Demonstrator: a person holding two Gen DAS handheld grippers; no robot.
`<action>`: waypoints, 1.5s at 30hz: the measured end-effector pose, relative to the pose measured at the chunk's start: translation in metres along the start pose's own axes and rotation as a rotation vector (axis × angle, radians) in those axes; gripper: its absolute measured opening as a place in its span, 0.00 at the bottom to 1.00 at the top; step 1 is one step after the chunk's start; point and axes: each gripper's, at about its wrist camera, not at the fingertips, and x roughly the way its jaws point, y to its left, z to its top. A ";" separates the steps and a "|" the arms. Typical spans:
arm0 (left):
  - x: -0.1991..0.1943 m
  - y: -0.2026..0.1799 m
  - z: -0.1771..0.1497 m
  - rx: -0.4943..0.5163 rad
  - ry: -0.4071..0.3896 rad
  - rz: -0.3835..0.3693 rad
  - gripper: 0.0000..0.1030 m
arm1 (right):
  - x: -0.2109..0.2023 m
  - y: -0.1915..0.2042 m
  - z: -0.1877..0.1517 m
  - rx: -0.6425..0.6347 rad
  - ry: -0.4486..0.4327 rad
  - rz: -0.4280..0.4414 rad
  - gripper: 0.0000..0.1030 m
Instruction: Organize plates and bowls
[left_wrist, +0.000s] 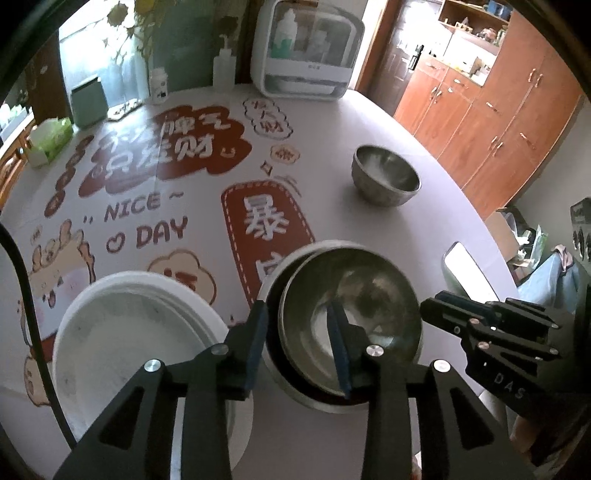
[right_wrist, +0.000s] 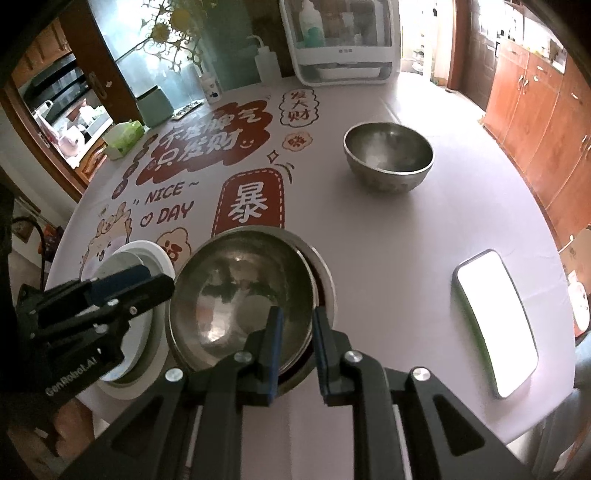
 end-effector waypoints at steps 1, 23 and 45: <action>-0.003 -0.002 0.003 0.005 -0.010 0.002 0.33 | -0.002 -0.001 0.001 0.002 -0.005 0.001 0.16; -0.051 -0.037 0.073 0.114 -0.155 0.063 0.64 | -0.065 -0.013 0.053 -0.032 -0.143 0.030 0.16; 0.036 -0.091 0.237 0.203 -0.078 0.004 0.74 | -0.029 -0.108 0.173 0.085 -0.095 -0.072 0.33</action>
